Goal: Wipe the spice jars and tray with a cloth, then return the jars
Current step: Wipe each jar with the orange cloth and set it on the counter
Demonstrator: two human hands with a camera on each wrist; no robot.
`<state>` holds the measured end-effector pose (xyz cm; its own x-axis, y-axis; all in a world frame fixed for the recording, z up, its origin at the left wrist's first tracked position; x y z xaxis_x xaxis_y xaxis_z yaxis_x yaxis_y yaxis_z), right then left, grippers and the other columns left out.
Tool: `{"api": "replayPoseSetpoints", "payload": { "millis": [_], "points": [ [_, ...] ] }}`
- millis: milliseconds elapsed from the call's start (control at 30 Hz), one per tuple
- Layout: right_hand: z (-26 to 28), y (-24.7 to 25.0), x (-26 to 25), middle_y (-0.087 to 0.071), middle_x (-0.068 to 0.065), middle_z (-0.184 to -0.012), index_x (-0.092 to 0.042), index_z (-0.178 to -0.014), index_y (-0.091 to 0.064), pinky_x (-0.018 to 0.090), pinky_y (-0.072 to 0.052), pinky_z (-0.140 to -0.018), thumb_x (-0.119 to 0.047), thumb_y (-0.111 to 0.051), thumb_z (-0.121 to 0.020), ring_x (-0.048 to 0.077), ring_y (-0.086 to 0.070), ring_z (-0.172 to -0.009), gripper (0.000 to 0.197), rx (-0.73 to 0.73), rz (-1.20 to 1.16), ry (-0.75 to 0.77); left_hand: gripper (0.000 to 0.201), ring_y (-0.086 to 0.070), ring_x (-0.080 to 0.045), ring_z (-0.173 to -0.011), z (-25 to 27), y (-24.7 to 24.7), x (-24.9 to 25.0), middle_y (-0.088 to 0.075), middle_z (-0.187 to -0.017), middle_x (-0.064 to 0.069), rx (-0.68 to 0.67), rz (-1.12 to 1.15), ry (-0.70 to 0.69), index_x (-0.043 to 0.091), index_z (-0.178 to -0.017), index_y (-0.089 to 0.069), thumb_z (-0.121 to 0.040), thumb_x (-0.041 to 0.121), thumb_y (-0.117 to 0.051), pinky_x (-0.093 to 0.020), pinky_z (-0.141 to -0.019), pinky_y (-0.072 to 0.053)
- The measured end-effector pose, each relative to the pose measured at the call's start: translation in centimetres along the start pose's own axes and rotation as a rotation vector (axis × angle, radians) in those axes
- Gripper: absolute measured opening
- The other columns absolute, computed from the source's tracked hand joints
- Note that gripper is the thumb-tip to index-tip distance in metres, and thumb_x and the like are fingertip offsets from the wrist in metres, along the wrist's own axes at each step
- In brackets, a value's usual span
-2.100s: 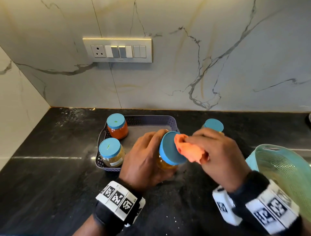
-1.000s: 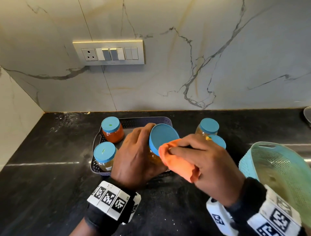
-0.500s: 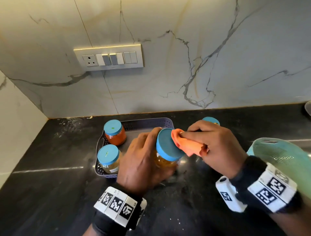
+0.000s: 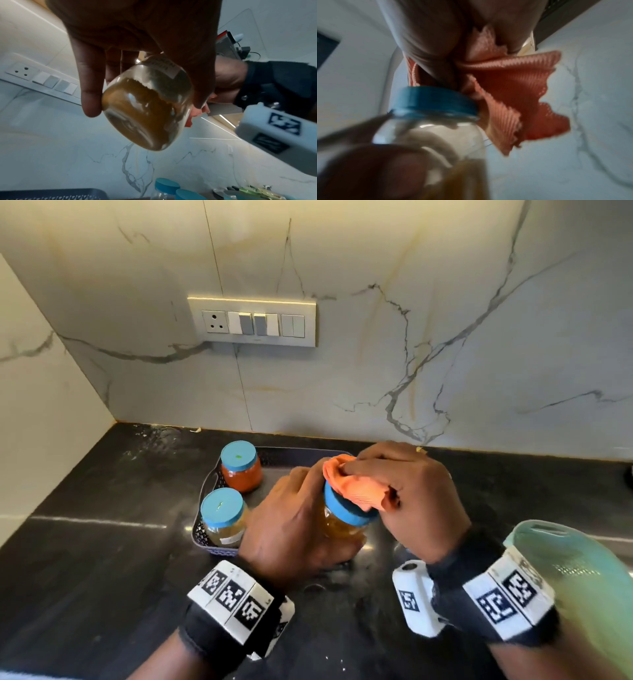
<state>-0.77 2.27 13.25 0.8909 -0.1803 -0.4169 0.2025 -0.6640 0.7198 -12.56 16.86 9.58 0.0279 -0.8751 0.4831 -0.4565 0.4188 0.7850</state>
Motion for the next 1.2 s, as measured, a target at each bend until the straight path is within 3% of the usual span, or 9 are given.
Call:
{"api": "replayPoseSetpoints", "payload": {
  "millis": [100,200,333,467,600,800,967,1133,1200],
  "points": [
    [1.8,0.4,-0.9,-0.069,-0.008,-0.109,-0.022,-0.111,-0.076,0.021,-0.051,-0.089,-0.012,-0.075,-0.081,0.007,-0.063,-0.102,0.032,-0.070,-0.060,0.086,0.097,-0.058,-0.013,-0.114,0.1,0.4,-0.9,-0.060,-0.130,0.008,-0.038,0.001,0.017,0.031,-0.143,-0.037,-0.063,0.070,-0.072,-0.037,-0.087,-0.057],
    [3.4,1.7,1.1,-0.068,-0.010,-0.104,-0.021,-0.107,-0.077,0.024,-0.053,-0.081,-0.008,-0.075,-0.079,0.006,-0.066,-0.096,0.031,-0.118,-0.133,0.056,0.094,-0.060,-0.007,-0.112,0.4,0.8,-1.5,-0.061,-0.128,0.014,-0.053,0.065,0.079,0.033,-0.140,-0.042,-0.061,0.073,-0.073,-0.034,-0.088,-0.056],
    [3.5,2.5,2.4,-0.069,-0.003,-0.103,-0.019,-0.109,-0.075,0.031,-0.054,-0.079,-0.025,-0.057,-0.082,0.015,-0.067,-0.095,0.033,0.084,-0.146,-0.066,0.085,-0.062,0.000,-0.113,0.5,0.8,-1.8,-0.064,-0.123,0.023,-0.074,0.463,0.261,0.041,-0.133,-0.045,-0.061,0.058,-0.086,-0.037,-0.095,-0.056],
    [2.8,1.4,-0.1,-0.069,0.002,-0.102,-0.014,-0.107,-0.075,0.022,-0.052,-0.082,-0.033,-0.066,-0.088,0.012,-0.066,-0.096,0.028,0.230,-0.166,-0.002,0.087,-0.067,-0.013,-0.115,0.0,0.9,-1.7,-0.069,-0.124,0.009,-0.045,0.734,0.316,0.027,-0.137,-0.049,-0.063,0.048,-0.090,-0.045,-0.096,-0.056],
    [2.3,0.1,-1.4,-0.067,0.003,-0.106,-0.013,-0.109,-0.074,0.021,-0.052,-0.085,-0.031,-0.069,-0.090,0.009,-0.063,-0.101,0.026,0.226,-0.145,0.093,0.083,-0.069,-0.016,-0.113,-0.5,1.9,-0.9,-0.071,-0.122,0.002,-0.025,0.865,0.274,0.015,-0.136,-0.051,-0.065,0.033,-0.090,-0.031,-0.089,-0.058],
    [4.6,-1.0,-0.9,-0.066,0.003,-0.103,-0.008,-0.097,-0.075,0.037,-0.054,-0.075,-0.013,-0.077,-0.085,0.019,-0.065,-0.095,0.013,0.146,-0.229,0.106,0.087,-0.072,-0.019,-0.104,-0.8,3.2,-1.1,-0.074,-0.114,-0.002,0.040,1.007,0.300,0.018,-0.128,-0.056,-0.058,0.058,-0.087,-0.028,-0.079,-0.059],
    [1.6,0.2,-1.2,-0.065,0.008,-0.103,-0.008,-0.099,-0.074,0.034,-0.056,-0.076,-0.011,-0.079,-0.079,0.020,-0.065,-0.097,0.020,0.254,-0.193,0.089,0.085,-0.072,-0.016,-0.106,-0.5,2.2,-0.3,-0.074,-0.116,0.002,-0.021,0.987,0.298,0.023,-0.128,-0.056,-0.057,0.060,-0.085,-0.026,-0.080,-0.059],
    [2.3,-0.4,-1.5,-0.062,0.003,-0.114,-0.010,-0.107,-0.072,0.027,-0.053,-0.085,-0.012,-0.081,-0.078,0.014,-0.061,-0.105,0.030,0.144,-0.166,0.106,0.087,-0.072,-0.028,-0.104,-1.3,2.7,-0.9,-0.075,-0.112,-0.007,0.106,1.015,0.369,0.019,-0.125,-0.059,-0.055,0.062,-0.088,-0.043,-0.080,-0.062],
    [3.7,-0.9,-1.4,-0.058,0.002,-0.119,-0.012,-0.113,-0.069,0.029,-0.054,-0.085,-0.020,-0.083,-0.077,0.015,-0.060,-0.110,0.039,0.099,-0.202,0.090,0.083,-0.073,-0.028,-0.102,-1.4,2.9,-1.2,-0.075,-0.110,-0.007,0.109,1.004,0.380,0.018,-0.125,-0.059,-0.058,0.058,-0.087,-0.040,-0.075,-0.061]
  ]
}}
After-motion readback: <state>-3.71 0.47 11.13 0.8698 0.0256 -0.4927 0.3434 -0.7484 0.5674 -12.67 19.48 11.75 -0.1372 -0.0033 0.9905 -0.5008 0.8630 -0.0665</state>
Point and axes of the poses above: each hand's wrist, its own z-axis away from the middle knuckle, its own y-axis out of the back of the hand, x = y × z, the point moved 1 cm from there along -z, towards the middle knuckle
